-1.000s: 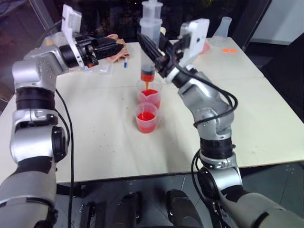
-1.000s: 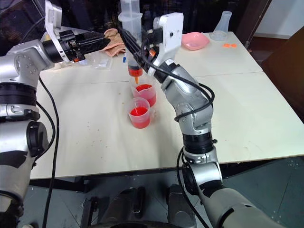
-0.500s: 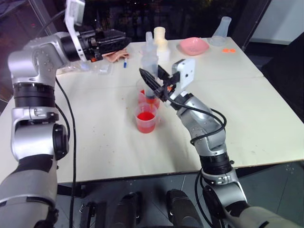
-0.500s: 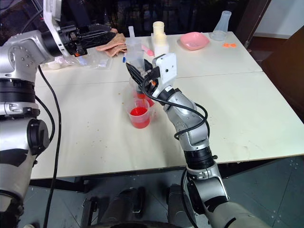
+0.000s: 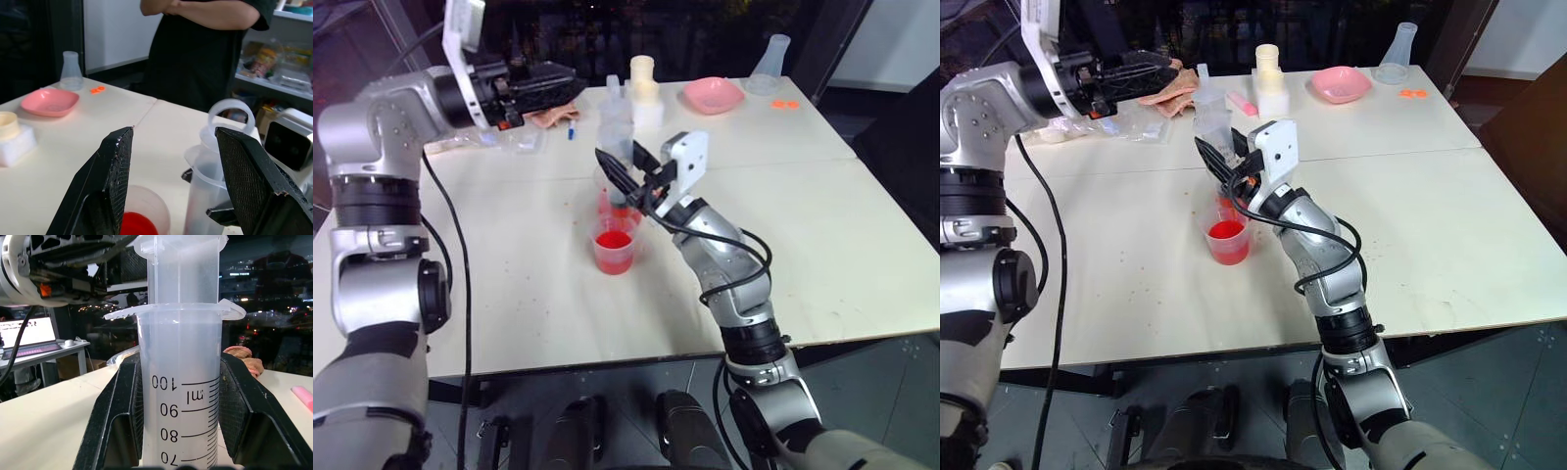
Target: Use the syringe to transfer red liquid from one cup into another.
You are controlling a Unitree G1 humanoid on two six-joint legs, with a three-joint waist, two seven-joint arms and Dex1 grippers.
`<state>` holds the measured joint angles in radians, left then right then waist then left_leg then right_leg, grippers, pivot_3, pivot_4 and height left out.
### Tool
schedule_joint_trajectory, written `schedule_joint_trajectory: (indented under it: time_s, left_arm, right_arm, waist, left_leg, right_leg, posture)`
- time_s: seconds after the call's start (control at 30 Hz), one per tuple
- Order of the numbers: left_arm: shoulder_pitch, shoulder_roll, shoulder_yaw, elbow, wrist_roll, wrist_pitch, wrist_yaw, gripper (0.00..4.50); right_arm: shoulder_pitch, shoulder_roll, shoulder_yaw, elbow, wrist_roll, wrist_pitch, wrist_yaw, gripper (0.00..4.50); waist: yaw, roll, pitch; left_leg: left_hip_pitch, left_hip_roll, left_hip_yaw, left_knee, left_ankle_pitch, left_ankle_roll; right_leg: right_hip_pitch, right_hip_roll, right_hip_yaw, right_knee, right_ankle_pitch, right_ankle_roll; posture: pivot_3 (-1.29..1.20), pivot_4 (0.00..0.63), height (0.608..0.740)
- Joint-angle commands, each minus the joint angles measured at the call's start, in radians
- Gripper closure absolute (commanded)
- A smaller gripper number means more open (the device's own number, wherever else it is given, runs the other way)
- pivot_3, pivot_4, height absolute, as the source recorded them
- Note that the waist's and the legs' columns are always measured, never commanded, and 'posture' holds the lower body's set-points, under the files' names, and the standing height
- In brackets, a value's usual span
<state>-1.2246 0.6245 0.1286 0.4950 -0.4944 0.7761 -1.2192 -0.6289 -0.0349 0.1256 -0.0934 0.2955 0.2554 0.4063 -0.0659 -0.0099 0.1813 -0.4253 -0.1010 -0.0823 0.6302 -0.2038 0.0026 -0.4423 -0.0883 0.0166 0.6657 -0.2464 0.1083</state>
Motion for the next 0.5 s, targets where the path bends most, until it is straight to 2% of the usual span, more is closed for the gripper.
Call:
schedule_joint_trajectory:
  time_s: [0.03, 0.5]
  left_arm:
    - [-0.014, -0.003, -0.003, -0.039, -0.015, -0.016, -0.006, 1.69]
    - [-0.039, -0.113, -0.052, -0.029, 0.007, -0.051, 0.027, 1.69]
  right_arm:
    - [-0.014, 0.008, 0.007, -0.035, -0.004, -0.014, 0.004, 3.09]
    - [-0.023, 0.01, 0.025, -0.037, -0.029, -0.009, 0.004, 3.09]
  waist:
    - [0.0, 0.0, 0.0]
    - [0.003, 0.0, 0.0]
  left_leg:
    - [0.0, 0.0, 0.0, 0.0, 0.0, 0.0]
    - [0.0, 0.0, 0.0, 0.0, 0.0, 0.0]
  right_leg:
    - [0.0, 0.0, 0.0, 0.0, 0.0, 0.0]
    - [0.0, 0.0, 0.0, 0.0, 0.0, 0.0]
  posture:
    - [0.0, 0.15, 0.74]
    - [0.0, 0.15, 0.74]
